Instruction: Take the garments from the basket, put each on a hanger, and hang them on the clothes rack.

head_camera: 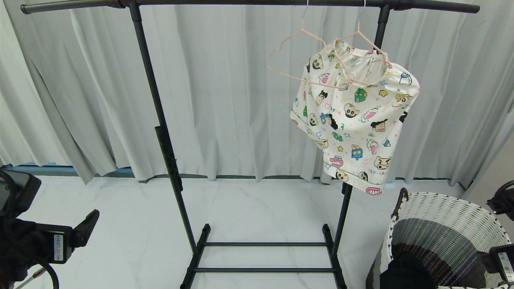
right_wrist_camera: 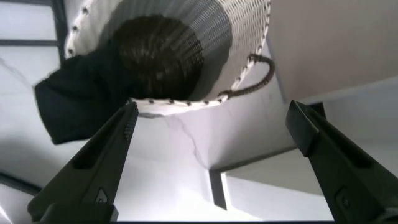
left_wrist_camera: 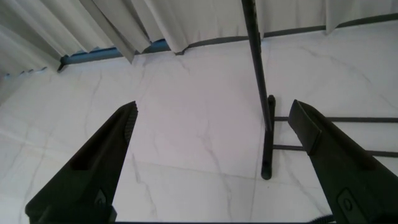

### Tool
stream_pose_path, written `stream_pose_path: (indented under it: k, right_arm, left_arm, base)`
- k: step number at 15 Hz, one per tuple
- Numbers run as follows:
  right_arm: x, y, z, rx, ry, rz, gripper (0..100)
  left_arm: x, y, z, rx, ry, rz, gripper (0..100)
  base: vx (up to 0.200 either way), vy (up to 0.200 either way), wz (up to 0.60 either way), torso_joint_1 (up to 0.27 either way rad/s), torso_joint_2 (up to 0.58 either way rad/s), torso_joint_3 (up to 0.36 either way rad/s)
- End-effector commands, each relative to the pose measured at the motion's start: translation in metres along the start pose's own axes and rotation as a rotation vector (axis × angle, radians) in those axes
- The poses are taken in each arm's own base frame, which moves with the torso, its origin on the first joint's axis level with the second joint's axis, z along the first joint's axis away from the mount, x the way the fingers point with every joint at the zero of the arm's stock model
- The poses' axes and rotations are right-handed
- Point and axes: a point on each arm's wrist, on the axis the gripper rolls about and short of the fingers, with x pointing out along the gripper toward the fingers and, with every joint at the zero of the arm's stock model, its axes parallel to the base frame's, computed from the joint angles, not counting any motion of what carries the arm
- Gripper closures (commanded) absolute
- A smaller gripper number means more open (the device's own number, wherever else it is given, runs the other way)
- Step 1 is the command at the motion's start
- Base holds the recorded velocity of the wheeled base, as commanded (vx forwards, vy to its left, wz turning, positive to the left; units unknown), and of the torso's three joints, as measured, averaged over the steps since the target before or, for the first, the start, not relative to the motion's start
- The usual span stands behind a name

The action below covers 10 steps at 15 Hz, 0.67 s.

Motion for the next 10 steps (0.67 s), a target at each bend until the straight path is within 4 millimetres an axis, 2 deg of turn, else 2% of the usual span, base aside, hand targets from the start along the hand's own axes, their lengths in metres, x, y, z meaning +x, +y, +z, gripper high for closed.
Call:
stream_pose_path:
  k: [1, 3, 6, 10]
  right_arm:
    - [0.006, 0.001, -0.012, -0.034, 0.049, -0.012, 0]
    - [0.011, 0.005, -0.023, -0.11, 0.097, 0.028, 0]
    - [0.018, 0.014, -0.022, -0.217, 0.122, 0.188, 0]
    - [0.047, 0.01, -0.027, -0.453, 0.2, 0.332, 0]
  left_arm:
    - [-0.001, -0.003, 0.001, 0.007, -0.009, -0.019, 0]
    - [-0.004, -0.011, 0.001, 0.03, -0.025, -0.079, 0]
    - [-0.003, -0.02, -0.001, 0.056, -0.023, -0.137, 0]
    - [-0.002, -0.032, -0.019, 0.101, 0.037, -0.229, 0]
  base:
    - [0.0, 0.0, 0.0, 0.0, 0.0, 0.0]
    - [0.0, 0.0, 0.0, 0.0, 0.0, 0.0]
    - [0.0, 0.0, 0.0, 0.0, 0.0, 0.0]
    - [0.2, 0.0, 0.0, -0.006, 0.0, 0.006]
